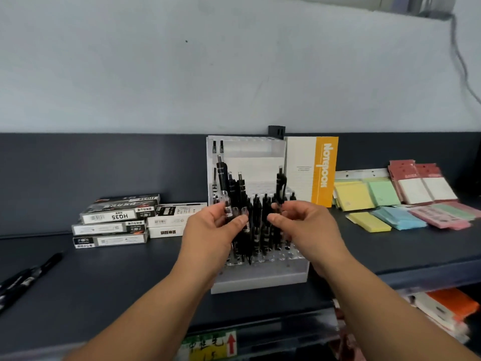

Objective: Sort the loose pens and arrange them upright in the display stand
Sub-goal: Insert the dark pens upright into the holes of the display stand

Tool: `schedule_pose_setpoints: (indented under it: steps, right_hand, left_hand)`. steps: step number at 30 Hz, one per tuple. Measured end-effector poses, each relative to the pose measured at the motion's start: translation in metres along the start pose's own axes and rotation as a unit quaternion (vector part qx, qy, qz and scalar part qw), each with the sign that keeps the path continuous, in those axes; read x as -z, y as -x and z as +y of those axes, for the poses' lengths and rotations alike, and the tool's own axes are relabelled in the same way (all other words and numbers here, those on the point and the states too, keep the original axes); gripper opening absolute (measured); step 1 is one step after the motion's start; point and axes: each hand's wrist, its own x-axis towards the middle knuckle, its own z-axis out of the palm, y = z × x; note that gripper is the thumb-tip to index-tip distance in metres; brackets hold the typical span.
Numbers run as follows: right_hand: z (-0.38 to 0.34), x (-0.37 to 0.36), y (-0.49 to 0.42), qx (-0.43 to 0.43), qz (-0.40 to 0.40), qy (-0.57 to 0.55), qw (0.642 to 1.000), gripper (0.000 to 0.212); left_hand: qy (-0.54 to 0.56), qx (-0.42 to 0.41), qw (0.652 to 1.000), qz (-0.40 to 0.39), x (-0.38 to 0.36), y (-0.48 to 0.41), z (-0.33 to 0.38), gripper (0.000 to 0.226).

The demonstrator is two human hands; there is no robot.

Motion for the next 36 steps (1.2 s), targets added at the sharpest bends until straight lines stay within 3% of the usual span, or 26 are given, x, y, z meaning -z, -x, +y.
schedule_pose_setpoints:
  steps: [2, 11, 18, 21, 27, 30, 36]
  right_hand:
    - [0.008, 0.006, -0.008, 0.019, 0.036, 0.055, 0.998, 0.032]
    - [0.019, -0.001, -0.022, 0.072, 0.019, 0.139, 0.988, 0.026]
    - [0.018, -0.001, -0.026, 0.1, -0.041, 0.271, 0.956, 0.025]
    - [0.027, -0.005, -0.028, 0.078, -0.076, 0.311, 0.944, 0.031]
    - [0.028, 0.0, -0.03, 0.057, -0.08, 0.299, 0.949, 0.04]
    - [0.028, 0.004, -0.028, 0.063, -0.051, 0.239, 0.968, 0.03]
    - [0.026, -0.001, -0.026, 0.076, -0.024, 0.261, 0.962, 0.02]
  left_hand:
    - [-0.03, -0.019, 0.999, 0.022, -0.006, 0.002, -0.003, 0.053]
    - [-0.065, -0.024, 0.995, 0.066, -0.012, 0.005, -0.005, 0.059]
    - [-0.067, -0.013, 0.995, 0.07, -0.012, 0.004, -0.012, 0.046]
    - [-0.067, -0.001, 0.996, 0.066, -0.011, 0.003, -0.017, 0.053]
    - [-0.078, 0.006, 0.995, 0.058, -0.011, -0.001, -0.022, 0.052]
    - [-0.083, 0.008, 0.995, 0.052, -0.012, -0.003, -0.023, 0.054]
    - [-0.084, 0.01, 0.995, 0.049, -0.017, -0.005, -0.024, 0.055]
